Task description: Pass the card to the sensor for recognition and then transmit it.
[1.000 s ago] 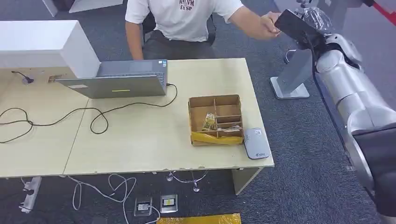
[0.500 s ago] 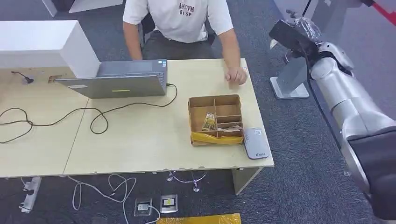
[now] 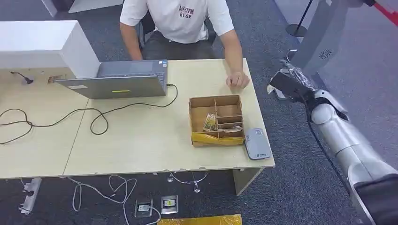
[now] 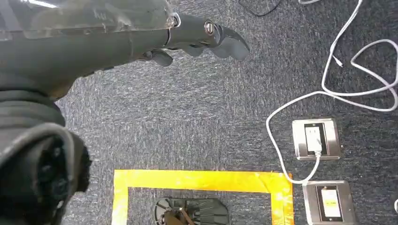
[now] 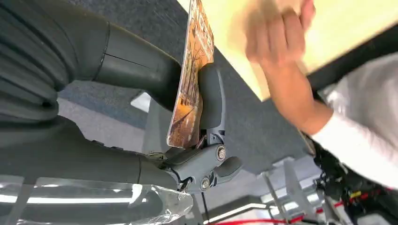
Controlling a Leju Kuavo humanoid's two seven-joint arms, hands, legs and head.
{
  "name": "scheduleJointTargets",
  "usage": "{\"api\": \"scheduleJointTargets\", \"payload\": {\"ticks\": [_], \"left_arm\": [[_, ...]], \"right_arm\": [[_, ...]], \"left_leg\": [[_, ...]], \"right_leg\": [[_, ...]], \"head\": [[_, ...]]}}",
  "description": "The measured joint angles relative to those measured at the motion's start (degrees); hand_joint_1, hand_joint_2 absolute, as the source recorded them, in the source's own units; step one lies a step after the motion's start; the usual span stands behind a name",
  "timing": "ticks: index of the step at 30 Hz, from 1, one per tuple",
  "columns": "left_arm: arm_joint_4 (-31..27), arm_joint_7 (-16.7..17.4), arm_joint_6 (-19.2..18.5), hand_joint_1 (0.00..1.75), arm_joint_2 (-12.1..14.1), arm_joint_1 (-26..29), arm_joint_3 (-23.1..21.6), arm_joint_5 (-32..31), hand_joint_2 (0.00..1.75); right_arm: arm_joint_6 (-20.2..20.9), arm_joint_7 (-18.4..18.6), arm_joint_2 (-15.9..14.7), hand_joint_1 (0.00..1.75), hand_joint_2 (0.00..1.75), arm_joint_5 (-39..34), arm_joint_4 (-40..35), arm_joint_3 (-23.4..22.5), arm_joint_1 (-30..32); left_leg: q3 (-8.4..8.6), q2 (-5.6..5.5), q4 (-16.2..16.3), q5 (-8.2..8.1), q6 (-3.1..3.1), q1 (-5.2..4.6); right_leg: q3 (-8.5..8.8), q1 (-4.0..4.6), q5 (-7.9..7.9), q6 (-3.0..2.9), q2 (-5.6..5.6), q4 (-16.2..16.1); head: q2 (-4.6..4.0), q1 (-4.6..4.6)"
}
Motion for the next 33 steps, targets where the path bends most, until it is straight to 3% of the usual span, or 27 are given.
{"api": "scheduleJointTargets", "payload": {"ticks": [10, 18, 33], "left_arm": [[0.00, 0.13, 0.50, 0.00, -0.04, 0.00, 0.00, -0.02, 0.00], [0.00, 0.13, 1.29, 0.00, -0.24, -0.03, 0.00, 0.02, 0.00], [0.00, 1.31, 1.46, 0.00, -0.76, -0.05, 0.00, 0.59, 0.00]], "right_arm": [[4.26, 4.11, -2.45, 1.75, 1.75, 3.61, -12.27, -4.27, 10.75], [7.17, 6.10, -3.15, 1.75, 1.75, 4.98, -20.76, -6.97, 15.42], [6.77, 6.01, -2.23, 1.75, 1.75, 6.49, -23.43, -7.08, 22.18]], "left_leg": [[0.00, 0.00, -0.01, 0.00, 0.00, 0.01], [0.00, 0.08, -0.01, 0.00, 0.00, 0.00], [-0.01, 0.09, -0.01, 0.00, -0.01, 0.01]], "right_leg": [[0.00, 0.01, 0.00, 0.00, 0.05, 0.01], [-0.01, 0.00, 0.00, 0.00, 0.09, 0.00], [-0.01, 0.01, 0.00, 0.00, 0.09, 0.00]], "head": [[0.00, 0.04], [0.00, 0.02], [0.00, 0.02]]}}
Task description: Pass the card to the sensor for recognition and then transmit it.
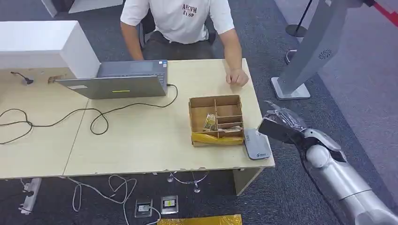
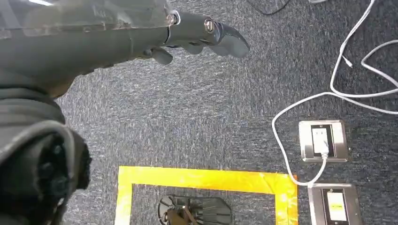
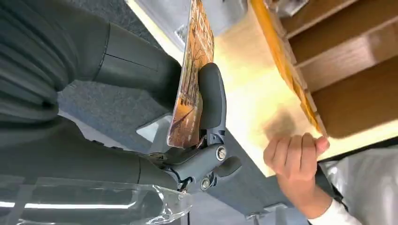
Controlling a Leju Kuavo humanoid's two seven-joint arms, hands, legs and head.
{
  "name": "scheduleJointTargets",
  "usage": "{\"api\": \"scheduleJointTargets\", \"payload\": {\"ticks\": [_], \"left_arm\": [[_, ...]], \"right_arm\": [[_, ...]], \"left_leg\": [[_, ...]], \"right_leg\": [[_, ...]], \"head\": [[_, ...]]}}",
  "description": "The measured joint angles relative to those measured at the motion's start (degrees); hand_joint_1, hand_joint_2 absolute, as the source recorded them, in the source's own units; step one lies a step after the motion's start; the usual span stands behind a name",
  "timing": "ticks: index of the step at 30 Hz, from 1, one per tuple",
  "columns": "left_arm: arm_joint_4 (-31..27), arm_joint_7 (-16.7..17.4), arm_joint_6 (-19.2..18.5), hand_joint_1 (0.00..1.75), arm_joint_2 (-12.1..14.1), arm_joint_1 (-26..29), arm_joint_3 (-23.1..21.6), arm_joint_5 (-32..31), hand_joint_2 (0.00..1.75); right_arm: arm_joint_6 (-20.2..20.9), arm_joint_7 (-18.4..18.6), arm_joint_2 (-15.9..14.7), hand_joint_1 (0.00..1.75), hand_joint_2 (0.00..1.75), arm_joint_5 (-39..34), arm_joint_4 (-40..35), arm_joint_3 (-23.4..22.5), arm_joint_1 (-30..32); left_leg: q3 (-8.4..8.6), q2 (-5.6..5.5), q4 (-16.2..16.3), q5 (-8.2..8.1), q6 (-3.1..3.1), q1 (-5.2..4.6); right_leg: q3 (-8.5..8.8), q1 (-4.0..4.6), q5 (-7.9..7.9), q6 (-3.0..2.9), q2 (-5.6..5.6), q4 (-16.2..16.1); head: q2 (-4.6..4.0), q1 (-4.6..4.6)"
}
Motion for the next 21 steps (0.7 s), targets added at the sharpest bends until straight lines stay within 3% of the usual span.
{"api": "scheduleJointTargets", "payload": {"ticks": [21], "left_arm": [[0.00, 0.70, -1.36, 0.00, -0.28, -0.01, -0.02, -0.72, 0.00]], "right_arm": [[-0.41, 0.87, 1.64, 1.75, 1.75, 0.92, 0.48, 0.35, 3.19]], "left_leg": [[-0.01, 0.01, 0.00, -0.01, 0.00, 0.00]], "right_leg": [[-0.01, 0.00, -0.01, 0.00, 0.01, 0.00]], "head": [[0.00, 0.00]]}}
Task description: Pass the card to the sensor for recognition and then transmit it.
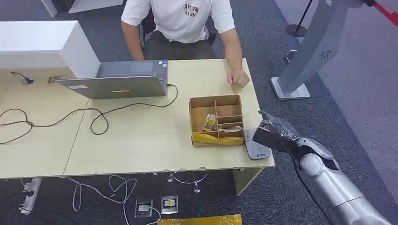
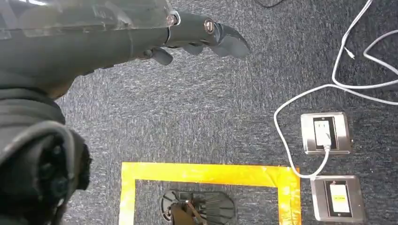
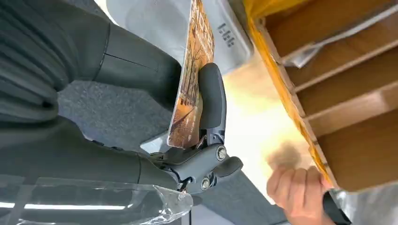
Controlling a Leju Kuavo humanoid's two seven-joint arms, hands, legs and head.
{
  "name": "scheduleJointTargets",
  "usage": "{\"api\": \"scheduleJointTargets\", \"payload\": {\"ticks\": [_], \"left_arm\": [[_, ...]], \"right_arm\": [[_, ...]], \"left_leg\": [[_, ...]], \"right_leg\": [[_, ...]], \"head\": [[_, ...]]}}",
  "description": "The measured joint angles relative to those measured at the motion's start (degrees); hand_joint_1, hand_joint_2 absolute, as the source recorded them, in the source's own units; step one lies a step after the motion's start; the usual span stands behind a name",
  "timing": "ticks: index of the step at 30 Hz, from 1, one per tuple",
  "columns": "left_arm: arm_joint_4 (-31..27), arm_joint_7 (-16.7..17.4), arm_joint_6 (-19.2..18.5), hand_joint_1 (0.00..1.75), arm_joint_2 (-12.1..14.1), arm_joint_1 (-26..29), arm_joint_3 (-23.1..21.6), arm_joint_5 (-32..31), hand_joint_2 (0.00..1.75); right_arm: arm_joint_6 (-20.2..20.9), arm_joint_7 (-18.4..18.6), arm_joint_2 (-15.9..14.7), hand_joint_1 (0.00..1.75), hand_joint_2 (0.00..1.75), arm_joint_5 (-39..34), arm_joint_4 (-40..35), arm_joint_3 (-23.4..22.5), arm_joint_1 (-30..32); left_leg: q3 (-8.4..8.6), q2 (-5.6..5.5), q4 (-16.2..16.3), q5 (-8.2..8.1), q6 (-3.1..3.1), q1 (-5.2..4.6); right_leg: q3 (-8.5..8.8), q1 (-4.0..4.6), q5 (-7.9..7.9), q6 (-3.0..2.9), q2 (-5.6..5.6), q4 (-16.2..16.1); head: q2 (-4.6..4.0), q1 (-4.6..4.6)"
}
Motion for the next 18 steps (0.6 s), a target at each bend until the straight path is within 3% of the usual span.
{"api": "scheduleJointTargets", "payload": {"ticks": [18], "left_arm": [[0.00, 0.00, 0.00, 0.00, 0.00, 0.00, -0.02, -0.46, 0.00]], "right_arm": [[-1.38, 0.24, 0.17, 1.75, 1.75, 0.20, 2.40, 0.00, 1.12]], "left_leg": [[0.00, 0.01, 0.00, -0.01, -0.01, 0.00]], "right_leg": [[-0.01, 0.00, 0.00, 0.00, 0.01, 0.00]], "head": [[0.00, 0.00]]}}
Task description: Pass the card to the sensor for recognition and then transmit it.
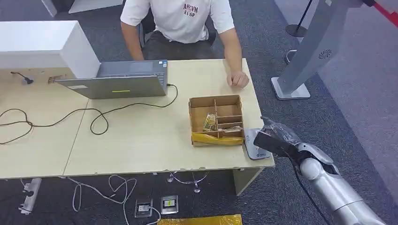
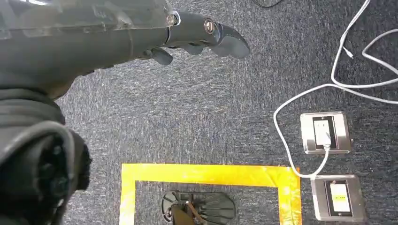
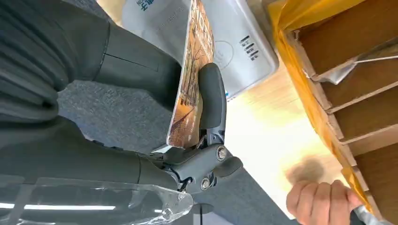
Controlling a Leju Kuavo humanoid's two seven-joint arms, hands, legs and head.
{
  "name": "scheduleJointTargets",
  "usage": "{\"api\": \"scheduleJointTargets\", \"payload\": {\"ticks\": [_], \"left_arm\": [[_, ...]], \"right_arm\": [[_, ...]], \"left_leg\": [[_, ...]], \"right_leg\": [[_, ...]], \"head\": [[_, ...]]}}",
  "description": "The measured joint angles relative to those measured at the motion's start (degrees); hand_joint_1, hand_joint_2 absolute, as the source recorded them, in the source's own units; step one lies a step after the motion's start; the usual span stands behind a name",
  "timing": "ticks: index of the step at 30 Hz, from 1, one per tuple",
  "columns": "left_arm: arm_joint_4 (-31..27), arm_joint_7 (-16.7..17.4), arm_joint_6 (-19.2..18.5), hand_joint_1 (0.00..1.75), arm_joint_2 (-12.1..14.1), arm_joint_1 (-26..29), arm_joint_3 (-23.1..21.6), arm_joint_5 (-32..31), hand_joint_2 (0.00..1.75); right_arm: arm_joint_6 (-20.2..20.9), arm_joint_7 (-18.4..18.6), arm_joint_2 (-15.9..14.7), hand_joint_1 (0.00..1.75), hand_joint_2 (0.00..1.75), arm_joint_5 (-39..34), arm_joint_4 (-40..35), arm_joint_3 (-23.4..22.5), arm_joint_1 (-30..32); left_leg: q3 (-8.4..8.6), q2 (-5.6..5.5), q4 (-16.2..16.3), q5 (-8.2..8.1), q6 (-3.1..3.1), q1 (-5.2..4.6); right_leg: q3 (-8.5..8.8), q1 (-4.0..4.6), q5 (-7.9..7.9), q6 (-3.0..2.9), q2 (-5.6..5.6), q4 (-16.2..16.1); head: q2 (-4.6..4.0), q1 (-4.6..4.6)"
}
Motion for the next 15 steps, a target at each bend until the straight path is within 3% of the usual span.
{"api": "scheduleJointTargets", "payload": {"ticks": [15], "left_arm": [[0.00, 0.02, 0.00, 0.00, 0.00, 0.00, 0.00, 0.00, 0.00]], "right_arm": [[-0.68, 0.48, 0.28, 1.75, 1.75, 0.28, 1.07, 0.00, 0.10]], "left_leg": [[0.00, 0.00, 0.00, 0.00, 0.00, 0.00]], "right_leg": [[0.00, 0.00, 0.00, 0.00, 0.00, 0.00]], "head": [[0.00, 0.00]]}}
